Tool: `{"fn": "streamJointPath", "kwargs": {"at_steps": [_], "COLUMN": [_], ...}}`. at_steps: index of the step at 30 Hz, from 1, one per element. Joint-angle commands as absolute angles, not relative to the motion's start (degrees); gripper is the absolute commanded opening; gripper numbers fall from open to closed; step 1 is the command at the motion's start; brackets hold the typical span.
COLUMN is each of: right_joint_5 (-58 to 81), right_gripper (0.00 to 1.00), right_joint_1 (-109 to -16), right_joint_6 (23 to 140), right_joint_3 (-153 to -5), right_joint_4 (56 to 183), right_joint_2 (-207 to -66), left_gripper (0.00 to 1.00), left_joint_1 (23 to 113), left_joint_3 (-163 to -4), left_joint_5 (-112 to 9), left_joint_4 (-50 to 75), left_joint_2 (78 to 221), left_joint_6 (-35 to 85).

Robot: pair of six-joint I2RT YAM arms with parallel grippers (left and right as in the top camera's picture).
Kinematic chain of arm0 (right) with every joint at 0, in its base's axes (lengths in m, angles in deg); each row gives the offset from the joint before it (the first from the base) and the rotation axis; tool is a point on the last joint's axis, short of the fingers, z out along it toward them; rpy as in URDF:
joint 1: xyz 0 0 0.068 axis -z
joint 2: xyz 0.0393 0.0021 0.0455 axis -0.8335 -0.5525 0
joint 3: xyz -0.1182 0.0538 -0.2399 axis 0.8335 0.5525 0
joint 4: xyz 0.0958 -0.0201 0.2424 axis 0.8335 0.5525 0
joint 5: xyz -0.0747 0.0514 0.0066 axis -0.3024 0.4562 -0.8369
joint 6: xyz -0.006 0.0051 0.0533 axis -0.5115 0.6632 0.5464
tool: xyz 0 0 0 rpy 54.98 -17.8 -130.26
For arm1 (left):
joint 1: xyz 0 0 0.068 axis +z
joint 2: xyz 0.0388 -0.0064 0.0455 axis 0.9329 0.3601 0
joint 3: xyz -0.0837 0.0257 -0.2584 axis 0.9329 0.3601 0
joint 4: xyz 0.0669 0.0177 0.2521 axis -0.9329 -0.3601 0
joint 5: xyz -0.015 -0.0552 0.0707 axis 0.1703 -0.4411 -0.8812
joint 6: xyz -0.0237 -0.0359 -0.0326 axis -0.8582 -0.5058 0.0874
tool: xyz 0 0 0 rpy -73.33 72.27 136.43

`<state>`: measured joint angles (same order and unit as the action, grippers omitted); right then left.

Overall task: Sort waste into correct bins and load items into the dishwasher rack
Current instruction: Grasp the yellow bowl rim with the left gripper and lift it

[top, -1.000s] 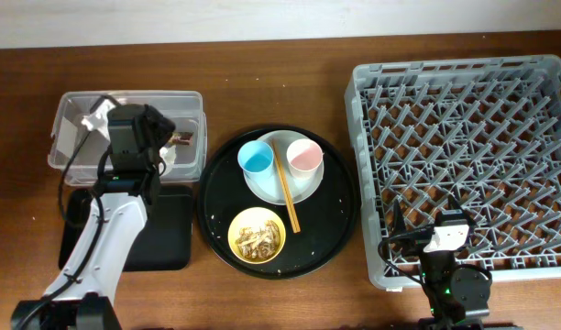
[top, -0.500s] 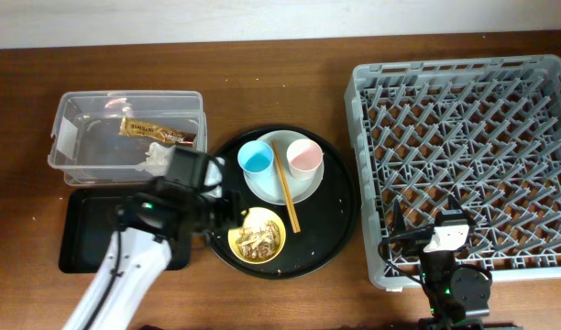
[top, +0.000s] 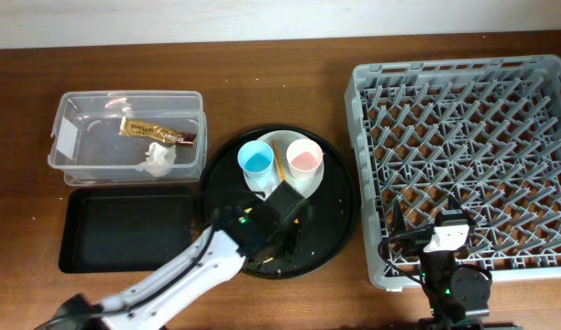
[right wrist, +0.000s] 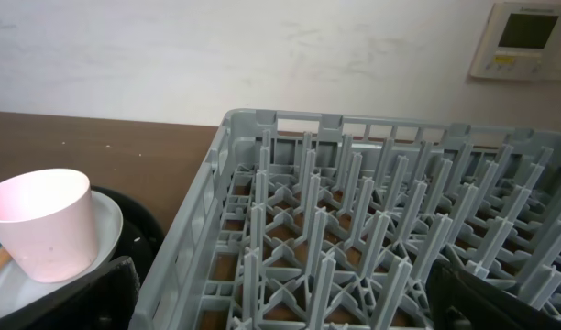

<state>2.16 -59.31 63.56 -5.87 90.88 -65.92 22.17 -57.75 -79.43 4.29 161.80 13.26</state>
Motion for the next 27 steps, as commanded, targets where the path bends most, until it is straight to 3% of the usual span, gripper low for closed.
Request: {"fn": "streamJointPath", "kwargs": {"at_steps": [1,7,27], "right_joint_5": [1.63,1.63,1.63], "right_gripper": [0.98,0.98,0.99], "right_joint_1": [-59.0,-59.0,-59.0], "right_joint_6": [64.09,64.09,64.09], "right_joint_3": [-5.46,-5.46,-5.46], "right_joint_4": [91.1,91.1,91.1], "right_joint_2": [-65.55,-65.55,-65.55], "left_gripper": [0.41,0.35,0.33], "left_joint_1": [22.02,21.84,20.23], "left_joint_3": [-57.79,-57.79,-57.79], "left_joint_5": [-80.89,-81.92,-86.66], "left_joint_4": [5.88,7.08,9.66], "left_joint_2": [166.06,170.39,172.73], "left_joint_6": [12.28,12.26,12.28]}}
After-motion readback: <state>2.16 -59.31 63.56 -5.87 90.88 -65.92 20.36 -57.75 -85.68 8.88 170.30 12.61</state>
